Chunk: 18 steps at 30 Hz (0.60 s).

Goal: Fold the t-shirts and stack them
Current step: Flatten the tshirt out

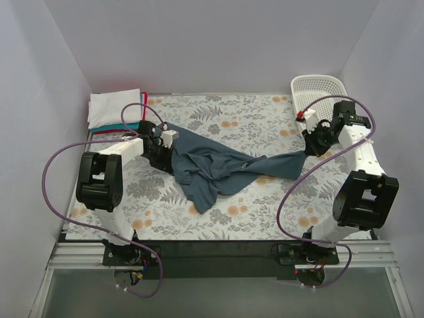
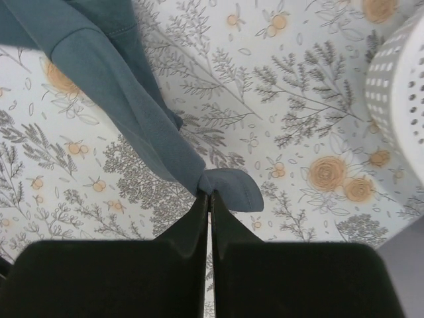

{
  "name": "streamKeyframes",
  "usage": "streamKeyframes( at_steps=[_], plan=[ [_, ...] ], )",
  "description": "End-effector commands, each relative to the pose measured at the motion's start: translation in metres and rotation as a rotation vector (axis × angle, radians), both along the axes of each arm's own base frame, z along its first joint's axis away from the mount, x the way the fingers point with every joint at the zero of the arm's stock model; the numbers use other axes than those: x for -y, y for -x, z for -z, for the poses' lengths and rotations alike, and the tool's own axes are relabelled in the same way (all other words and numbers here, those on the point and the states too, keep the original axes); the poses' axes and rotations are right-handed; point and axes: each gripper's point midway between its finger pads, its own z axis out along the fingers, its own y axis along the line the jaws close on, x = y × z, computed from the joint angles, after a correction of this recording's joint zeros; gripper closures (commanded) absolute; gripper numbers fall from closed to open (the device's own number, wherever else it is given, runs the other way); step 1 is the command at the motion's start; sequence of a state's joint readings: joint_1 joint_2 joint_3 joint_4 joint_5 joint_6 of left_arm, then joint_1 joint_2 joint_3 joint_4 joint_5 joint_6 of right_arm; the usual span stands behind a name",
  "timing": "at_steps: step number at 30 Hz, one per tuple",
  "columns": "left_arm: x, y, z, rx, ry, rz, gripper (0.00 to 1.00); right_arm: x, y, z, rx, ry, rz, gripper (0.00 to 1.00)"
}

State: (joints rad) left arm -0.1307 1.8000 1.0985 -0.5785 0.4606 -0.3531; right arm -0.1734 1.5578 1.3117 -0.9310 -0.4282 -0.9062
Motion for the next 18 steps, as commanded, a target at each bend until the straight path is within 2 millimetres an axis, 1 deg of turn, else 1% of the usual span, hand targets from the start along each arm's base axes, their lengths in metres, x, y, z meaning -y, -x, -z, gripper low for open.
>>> streamKeyframes(
  at_steps=[1, 2, 3, 4, 5, 6, 7, 9, 11, 12, 13, 14, 15, 16, 17, 18],
  plan=[
    [0.022, 0.007, -0.059, 0.060, 0.092, 0.051, 1.00, 0.007, -0.032, -0.024, 0.092, 0.009, 0.054, 0.99],
    [0.037, 0.014, -0.083, 0.093, 0.145, 0.095, 1.00, 0.005, -0.041, -0.032, 0.113, -0.009, 0.069, 0.99],
    [0.044, 0.023, -0.095, 0.089, 0.164, 0.119, 1.00, 0.005, -0.044, -0.034, 0.116, -0.019, 0.078, 0.99],
    [0.054, 0.027, -0.113, 0.120, 0.194, 0.153, 1.00, 0.003, -0.047, -0.036, 0.117, -0.026, 0.083, 0.99],
    [0.069, 0.039, -0.126, 0.131, 0.222, 0.203, 1.00, 0.004, -0.052, -0.038, 0.117, -0.033, 0.092, 0.99],
    [0.078, 0.051, -0.145, 0.157, 0.255, 0.239, 1.00, 0.004, -0.052, -0.036, 0.112, -0.030, 0.096, 0.99],
    [0.084, 0.056, -0.155, 0.171, 0.267, 0.257, 1.00, 0.005, -0.052, -0.034, 0.109, -0.026, 0.094, 0.99],
    [0.098, 0.074, -0.172, 0.179, 0.319, 0.321, 1.00, 0.007, -0.047, -0.029, 0.104, -0.008, 0.083, 0.99],
    [0.100, 0.092, -0.194, 0.210, 0.362, 0.395, 1.00, 0.008, -0.044, -0.031, 0.114, 0.001, 0.077, 0.99],
    [0.099, 0.107, -0.197, 0.186, 0.367, 0.432, 1.00, 0.009, -0.042, -0.028, 0.110, 0.012, 0.075, 0.99],
    [0.100, 0.122, -0.210, 0.211, 0.398, 0.480, 1.00, 0.010, -0.041, -0.028, 0.112, 0.018, 0.073, 0.99],
    [0.104, 0.139, -0.211, 0.227, 0.401, 0.568, 1.00, 0.012, -0.040, -0.028, 0.115, 0.029, 0.075, 0.99],
    [0.103, 0.164, -0.211, 0.172, 0.407, 0.617, 1.00, 0.013, -0.040, -0.027, 0.118, 0.037, 0.072, 0.99],
    [0.103, 0.185, -0.216, 0.175, 0.427, 0.676, 1.00, 0.015, -0.039, -0.024, 0.114, 0.042, 0.072, 0.99],
    [0.108, 0.212, -0.208, 0.140, 0.425, 0.772, 1.00, 0.017, -0.040, -0.022, 0.112, 0.049, 0.070, 0.99],
    [0.105, 0.231, -0.203, 0.099, 0.410, 0.810, 1.00, 0.018, -0.040, -0.020, 0.111, 0.058, 0.071, 0.99]
  ],
)
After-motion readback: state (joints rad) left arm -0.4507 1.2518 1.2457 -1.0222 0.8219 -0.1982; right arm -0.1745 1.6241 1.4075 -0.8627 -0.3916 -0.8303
